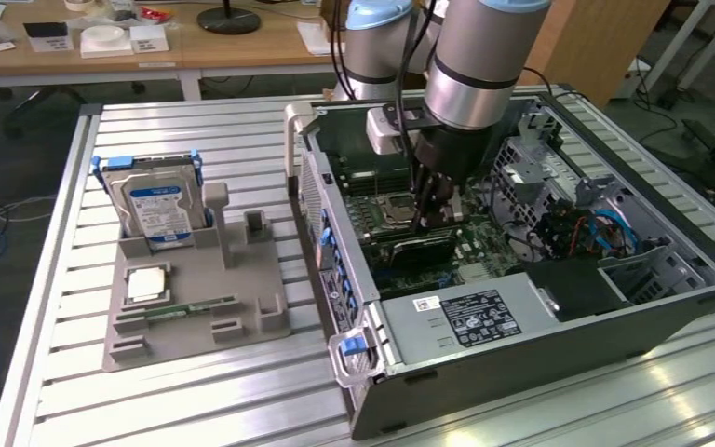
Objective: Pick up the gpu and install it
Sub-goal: 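Press down on the gpu until it lock into place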
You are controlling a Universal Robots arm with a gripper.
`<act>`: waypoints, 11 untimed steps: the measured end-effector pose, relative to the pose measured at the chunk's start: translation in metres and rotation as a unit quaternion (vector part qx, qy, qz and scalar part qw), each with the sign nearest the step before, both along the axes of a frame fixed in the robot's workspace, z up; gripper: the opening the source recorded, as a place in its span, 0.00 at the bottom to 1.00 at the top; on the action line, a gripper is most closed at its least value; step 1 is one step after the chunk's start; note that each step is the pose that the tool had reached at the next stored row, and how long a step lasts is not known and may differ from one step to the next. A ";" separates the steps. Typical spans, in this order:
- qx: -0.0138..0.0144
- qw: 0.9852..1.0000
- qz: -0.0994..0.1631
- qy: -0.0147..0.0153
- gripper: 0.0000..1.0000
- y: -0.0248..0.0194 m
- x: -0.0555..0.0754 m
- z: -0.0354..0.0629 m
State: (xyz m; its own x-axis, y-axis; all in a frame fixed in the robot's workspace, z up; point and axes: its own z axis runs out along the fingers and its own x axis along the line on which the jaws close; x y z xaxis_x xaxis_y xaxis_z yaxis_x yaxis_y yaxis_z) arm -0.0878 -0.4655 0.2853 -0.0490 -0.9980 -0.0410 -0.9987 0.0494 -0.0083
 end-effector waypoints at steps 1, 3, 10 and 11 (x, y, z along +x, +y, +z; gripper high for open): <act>0.000 1.000 0.000 0.000 0.11 0.0000 0.000 -0.0002; 0.000 1.000 0.000 0.000 0.11 0.0000 0.000 -0.0017; 0.000 1.000 0.000 0.000 0.11 0.0020 0.000 -0.0021; 0.000 1.000 0.000 0.000 0.11 0.0022 0.000 -0.0024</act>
